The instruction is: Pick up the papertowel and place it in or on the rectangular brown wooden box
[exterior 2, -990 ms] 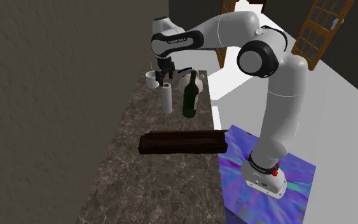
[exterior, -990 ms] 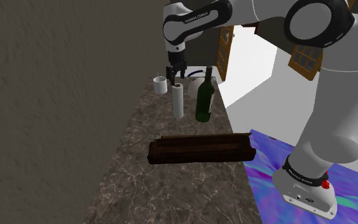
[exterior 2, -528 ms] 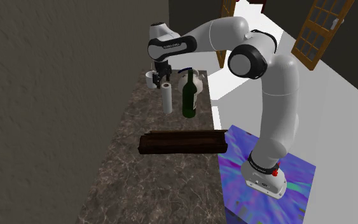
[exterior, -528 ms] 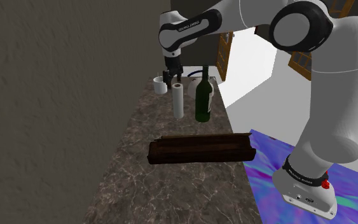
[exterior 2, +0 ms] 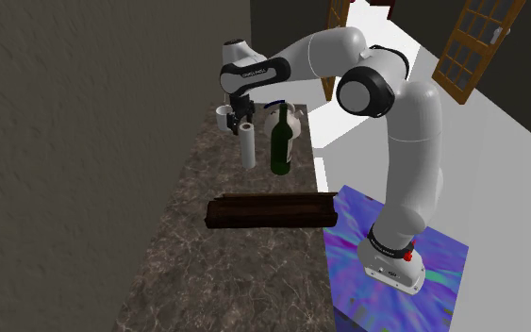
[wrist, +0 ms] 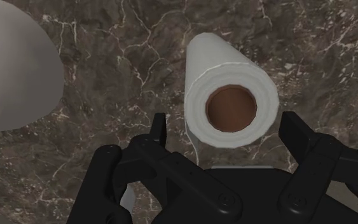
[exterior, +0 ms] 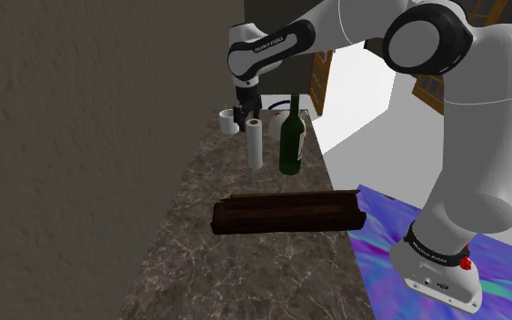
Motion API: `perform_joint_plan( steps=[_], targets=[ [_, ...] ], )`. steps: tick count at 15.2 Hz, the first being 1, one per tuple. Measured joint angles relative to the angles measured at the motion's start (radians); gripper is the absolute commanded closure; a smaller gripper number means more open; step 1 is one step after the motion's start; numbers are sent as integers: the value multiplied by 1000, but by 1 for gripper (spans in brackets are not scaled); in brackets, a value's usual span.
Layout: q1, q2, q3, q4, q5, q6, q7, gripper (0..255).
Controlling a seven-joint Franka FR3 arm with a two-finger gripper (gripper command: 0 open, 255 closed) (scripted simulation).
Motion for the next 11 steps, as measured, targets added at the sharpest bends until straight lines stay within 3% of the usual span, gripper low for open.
perform_joint_plan(
  steps=[1,2,11],
  targets=[
    [0,0,0,0,0,0,0,0],
    [0,0,0,0,0,0,0,255],
    [0,0,0,0,0,0,0,255]
  ],
)
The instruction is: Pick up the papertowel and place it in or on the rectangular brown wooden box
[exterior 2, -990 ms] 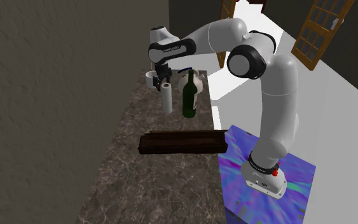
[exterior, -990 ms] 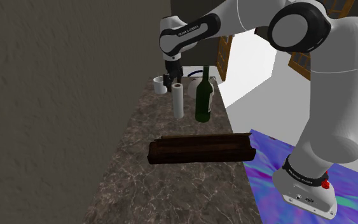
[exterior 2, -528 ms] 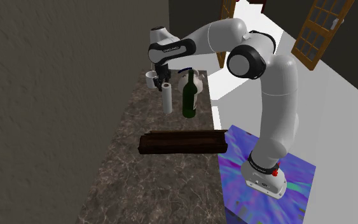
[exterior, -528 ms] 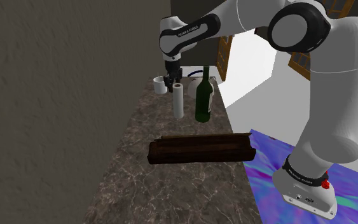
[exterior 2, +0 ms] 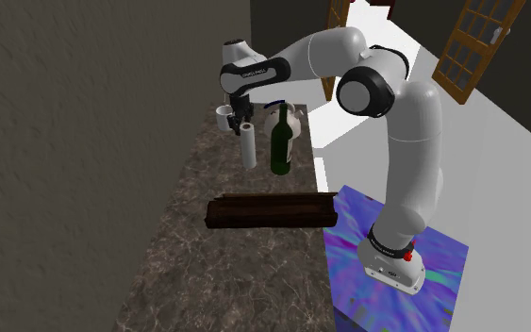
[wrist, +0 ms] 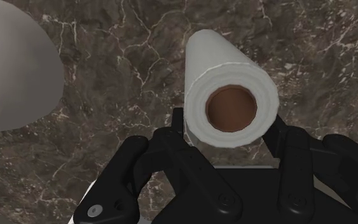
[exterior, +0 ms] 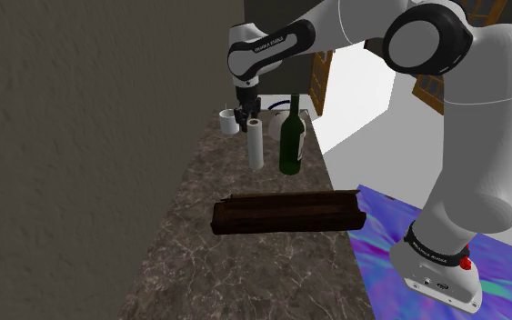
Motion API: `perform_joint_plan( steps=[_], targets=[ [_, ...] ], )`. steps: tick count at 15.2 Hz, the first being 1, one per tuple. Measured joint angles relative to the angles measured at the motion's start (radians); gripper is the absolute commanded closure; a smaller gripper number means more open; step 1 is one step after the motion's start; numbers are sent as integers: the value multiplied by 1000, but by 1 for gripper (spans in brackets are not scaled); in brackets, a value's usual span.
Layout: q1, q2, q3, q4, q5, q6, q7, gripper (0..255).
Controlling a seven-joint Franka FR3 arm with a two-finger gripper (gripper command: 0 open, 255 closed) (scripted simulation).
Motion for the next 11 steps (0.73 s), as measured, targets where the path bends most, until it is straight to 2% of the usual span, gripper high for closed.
perform_joint_plan(
  steps=[11],
  targets=[
    [-2,-27,-2,81,-2,-107,-2,255]
  ],
)
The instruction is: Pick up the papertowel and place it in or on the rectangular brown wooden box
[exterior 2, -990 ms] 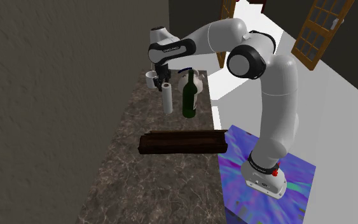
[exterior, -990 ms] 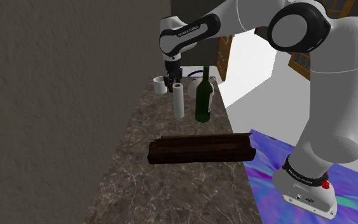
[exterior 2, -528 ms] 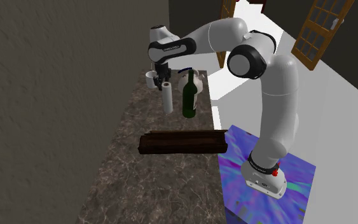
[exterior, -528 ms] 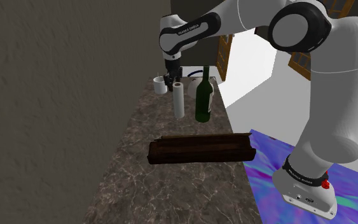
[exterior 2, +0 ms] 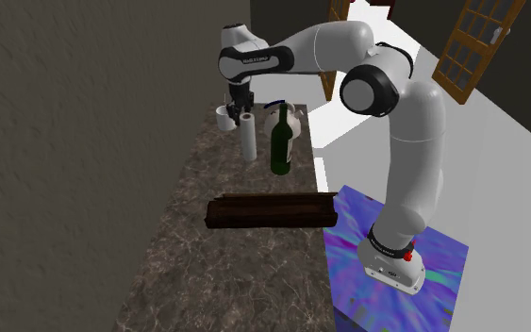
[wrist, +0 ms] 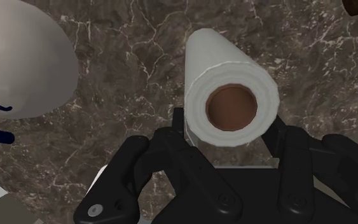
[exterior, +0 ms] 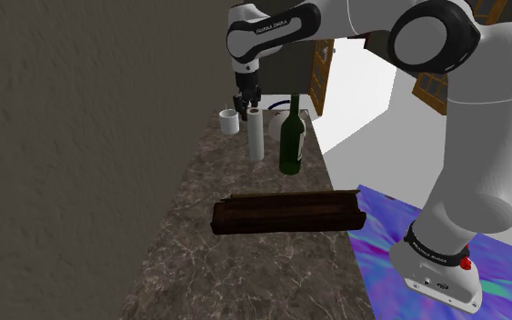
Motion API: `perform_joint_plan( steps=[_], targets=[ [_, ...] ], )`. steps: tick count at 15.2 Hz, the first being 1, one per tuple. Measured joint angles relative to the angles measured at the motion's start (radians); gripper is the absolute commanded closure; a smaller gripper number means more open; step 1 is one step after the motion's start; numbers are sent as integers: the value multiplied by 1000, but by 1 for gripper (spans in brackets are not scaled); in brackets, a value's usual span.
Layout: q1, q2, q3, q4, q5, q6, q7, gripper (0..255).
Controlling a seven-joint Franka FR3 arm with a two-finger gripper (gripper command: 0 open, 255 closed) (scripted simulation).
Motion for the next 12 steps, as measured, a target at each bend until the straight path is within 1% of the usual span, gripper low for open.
perform_joint_plan(
  steps=[12],
  targets=[
    [0,-1,0,162,0,-163,1,255]
  ],
)
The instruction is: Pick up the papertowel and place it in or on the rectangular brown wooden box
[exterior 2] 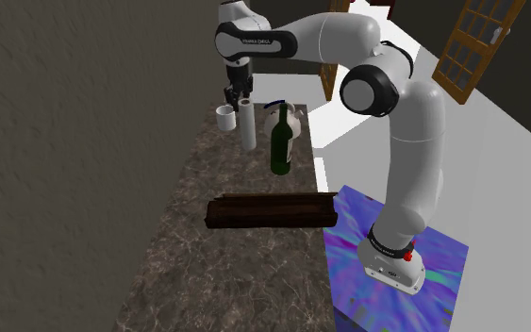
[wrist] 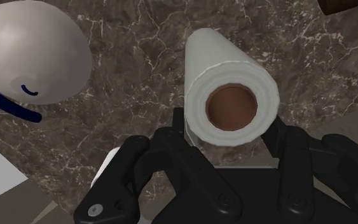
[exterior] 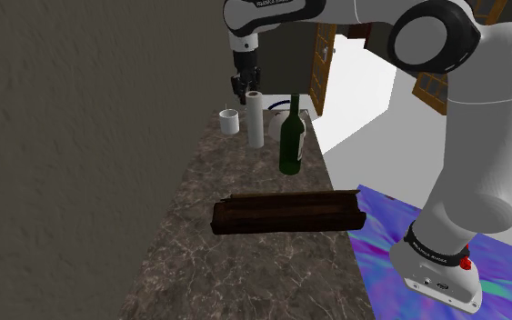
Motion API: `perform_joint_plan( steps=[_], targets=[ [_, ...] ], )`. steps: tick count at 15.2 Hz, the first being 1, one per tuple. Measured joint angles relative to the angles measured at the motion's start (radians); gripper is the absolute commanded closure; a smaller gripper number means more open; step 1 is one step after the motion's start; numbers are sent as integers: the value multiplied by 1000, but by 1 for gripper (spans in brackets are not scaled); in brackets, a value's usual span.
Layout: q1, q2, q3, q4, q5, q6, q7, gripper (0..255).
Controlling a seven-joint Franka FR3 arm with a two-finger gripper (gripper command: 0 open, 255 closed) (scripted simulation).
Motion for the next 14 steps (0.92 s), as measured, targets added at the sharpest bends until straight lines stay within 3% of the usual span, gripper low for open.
perform_joint_plan(
  steps=[11,14],
  targets=[
    [-4,45,0,214,3,-168,-2,255],
    [17,-55,6,89,-5,-144,23,255]
  ],
)
